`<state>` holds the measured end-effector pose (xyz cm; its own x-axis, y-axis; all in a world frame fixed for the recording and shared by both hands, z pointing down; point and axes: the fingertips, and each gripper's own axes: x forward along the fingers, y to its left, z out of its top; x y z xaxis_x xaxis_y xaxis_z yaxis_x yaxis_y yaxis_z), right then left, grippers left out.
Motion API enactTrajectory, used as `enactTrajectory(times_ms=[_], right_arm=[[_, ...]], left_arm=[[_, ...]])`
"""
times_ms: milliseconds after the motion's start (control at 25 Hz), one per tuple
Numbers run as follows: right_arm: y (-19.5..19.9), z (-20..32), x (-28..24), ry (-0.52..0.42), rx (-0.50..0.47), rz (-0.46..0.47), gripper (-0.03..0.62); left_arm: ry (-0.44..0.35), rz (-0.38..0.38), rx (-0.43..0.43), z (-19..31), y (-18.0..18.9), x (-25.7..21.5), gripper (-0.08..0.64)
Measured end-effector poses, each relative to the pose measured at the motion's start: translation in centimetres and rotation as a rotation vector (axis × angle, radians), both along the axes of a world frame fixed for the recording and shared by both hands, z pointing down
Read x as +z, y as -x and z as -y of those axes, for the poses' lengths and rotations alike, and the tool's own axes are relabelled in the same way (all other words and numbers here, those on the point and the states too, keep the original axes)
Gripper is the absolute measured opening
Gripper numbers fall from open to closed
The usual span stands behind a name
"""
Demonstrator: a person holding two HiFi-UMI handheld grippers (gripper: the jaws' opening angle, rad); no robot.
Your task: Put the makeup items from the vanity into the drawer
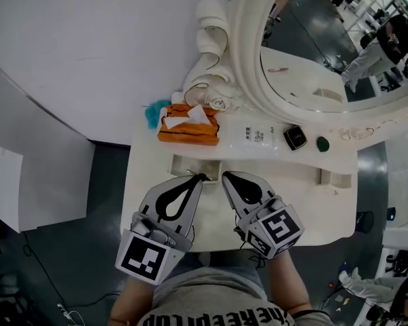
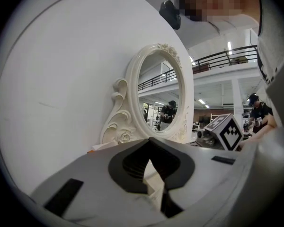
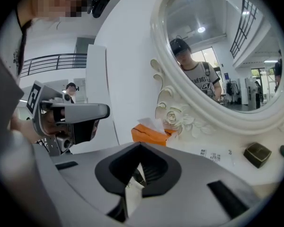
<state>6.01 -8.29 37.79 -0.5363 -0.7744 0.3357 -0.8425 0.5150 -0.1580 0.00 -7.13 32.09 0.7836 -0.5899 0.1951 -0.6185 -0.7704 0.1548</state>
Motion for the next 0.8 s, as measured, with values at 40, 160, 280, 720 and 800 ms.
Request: enactTrajectory(times_ms=[40,160,280,720,800], right_arm=[[-0.3,-0.2,-0.5,-0.010,0.005,0.007,0.012],[-1.3,-0.8,-2.0,-0.043,0.024,0.023,0.012],[-2.5,-1.5,-3.2,-0.076,0.052,0.036,0.012],[-6.7,-4.3,-6.5,-0.161,0.150,0.067,0.011],[-7.4,-4.8,-7.1,-0.178,0.165,0.077,0.011]], left_arm=[[-0.002,-0.001,0.010,-0.1,-0.4,-0.1,0.015],[-0.008,-0.005,0.039,-0.5,-1.9,-0.4,0.015],[-0.018,-0.011,0.079,-0.9,-3.4,-0.7,0.015],[-0.043,-0.010,0.212,-3.0,-8.5,-1.6,0.014],[-0.045,-0.009,0.231,-3.4,-9.3,-1.8,0.015]])
